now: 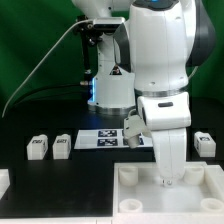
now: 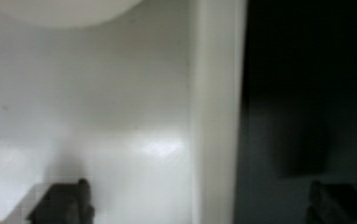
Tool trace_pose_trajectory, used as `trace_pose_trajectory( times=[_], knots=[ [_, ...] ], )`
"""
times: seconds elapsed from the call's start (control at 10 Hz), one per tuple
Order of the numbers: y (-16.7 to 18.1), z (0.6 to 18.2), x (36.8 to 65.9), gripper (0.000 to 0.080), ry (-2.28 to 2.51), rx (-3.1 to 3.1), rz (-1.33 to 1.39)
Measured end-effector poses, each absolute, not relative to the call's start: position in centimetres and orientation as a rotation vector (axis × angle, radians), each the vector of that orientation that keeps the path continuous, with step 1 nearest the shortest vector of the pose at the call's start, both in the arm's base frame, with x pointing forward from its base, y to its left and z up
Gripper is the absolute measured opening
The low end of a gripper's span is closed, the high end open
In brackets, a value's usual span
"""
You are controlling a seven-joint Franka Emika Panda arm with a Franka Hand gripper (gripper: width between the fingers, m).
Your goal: Assemble one leg
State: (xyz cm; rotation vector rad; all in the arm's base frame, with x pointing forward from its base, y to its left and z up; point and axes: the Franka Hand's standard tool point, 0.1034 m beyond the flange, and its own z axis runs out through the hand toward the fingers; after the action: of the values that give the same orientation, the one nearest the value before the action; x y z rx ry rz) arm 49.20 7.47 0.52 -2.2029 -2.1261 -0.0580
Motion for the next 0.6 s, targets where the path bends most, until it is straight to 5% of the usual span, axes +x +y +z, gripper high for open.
trace_pose_trajectory(
  times=[0.1,0.6],
  knots=[
    [7.46,0.52,49.21,0.0636,-2.126,-2.203,-0.058],
    [7.41,0.52,49.23,0.0649,-2.125,-2.205,-0.059]
  ],
)
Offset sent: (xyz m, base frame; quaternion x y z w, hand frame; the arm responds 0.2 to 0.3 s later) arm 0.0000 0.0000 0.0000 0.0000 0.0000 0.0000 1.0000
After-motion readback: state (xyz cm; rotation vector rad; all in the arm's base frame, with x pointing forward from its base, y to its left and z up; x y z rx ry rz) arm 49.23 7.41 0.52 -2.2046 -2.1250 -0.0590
